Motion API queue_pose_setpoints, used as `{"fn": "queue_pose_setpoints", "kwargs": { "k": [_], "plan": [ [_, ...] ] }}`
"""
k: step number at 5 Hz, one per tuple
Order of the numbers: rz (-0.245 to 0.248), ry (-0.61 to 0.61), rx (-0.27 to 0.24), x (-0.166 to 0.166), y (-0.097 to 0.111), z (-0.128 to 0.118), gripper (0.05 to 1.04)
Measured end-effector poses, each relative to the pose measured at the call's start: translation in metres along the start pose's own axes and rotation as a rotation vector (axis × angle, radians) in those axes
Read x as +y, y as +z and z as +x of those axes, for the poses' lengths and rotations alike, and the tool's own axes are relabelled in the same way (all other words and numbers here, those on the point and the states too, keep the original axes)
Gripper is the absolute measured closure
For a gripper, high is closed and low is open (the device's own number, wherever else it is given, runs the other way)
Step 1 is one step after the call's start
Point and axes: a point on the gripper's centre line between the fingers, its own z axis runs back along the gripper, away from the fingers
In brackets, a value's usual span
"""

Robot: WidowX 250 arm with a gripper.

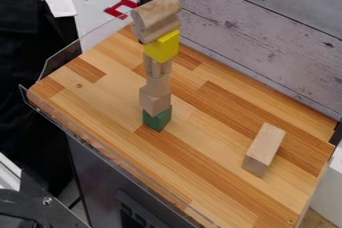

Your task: Move the pill shape from the tower to the top of the table

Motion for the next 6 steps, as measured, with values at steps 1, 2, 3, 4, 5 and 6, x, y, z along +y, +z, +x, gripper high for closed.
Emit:
{"fn": "queue_pose_setpoints", "kwargs": {
  "k": [1,2,3,4,5,6],
  "plan": [
    [-0.016,-0.006,0.025,-0.003,-0.007,0.0,0.083],
    [-0.062,-0.025,-0.022,-0.011,0.004,-0.002,0.083],
    [-0.069,-0.031,-0.071,-0.014,0.02,-0.008,0.083],
    [-0.049,-0.042,-0.097,-0.016,0.031,-0.014,0.083],
    [-0.051,-0.09,-0.085,-0.026,0.033,-0.014,0.083],
    [-0.042,-0.13,-0.081,-0.038,0.036,-0.012,0.083]
  ]
}}
